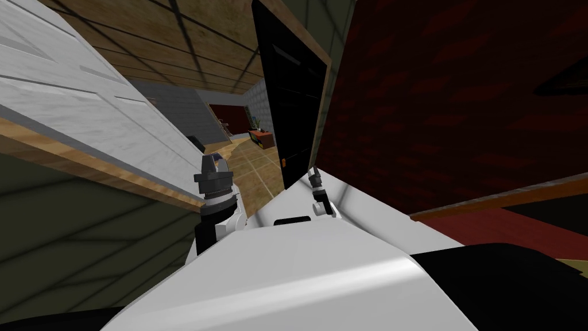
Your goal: Push the door open
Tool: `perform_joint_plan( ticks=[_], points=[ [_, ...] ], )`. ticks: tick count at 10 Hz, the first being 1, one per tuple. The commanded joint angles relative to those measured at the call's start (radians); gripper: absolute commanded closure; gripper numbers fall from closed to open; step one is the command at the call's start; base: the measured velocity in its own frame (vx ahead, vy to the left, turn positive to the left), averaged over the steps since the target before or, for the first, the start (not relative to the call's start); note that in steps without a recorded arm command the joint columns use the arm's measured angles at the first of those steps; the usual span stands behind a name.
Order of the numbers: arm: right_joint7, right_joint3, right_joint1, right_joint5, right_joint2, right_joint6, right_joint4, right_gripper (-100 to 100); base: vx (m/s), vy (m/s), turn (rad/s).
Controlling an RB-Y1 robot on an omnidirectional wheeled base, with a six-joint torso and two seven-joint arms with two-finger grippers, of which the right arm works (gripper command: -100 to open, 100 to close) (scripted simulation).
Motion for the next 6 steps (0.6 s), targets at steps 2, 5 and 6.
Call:
perform_joint_plan(
  ticks=[2, 5, 6],
  points=[
    [0.002, 0.028, -0.019, 0.004, -0.005, -0.016, 0.064, -100, 0.096, -0.029, 0.010],
    [0.006, 0.058, -0.048, 0.009, -0.007, -0.033, 0.145, -100, 0.102, -0.023, 0.008],
    [0.007, 0.069, -0.058, 0.011, -0.007, -0.039, 0.172, -100, 0.107, -0.011, 0.010]
  ],
)
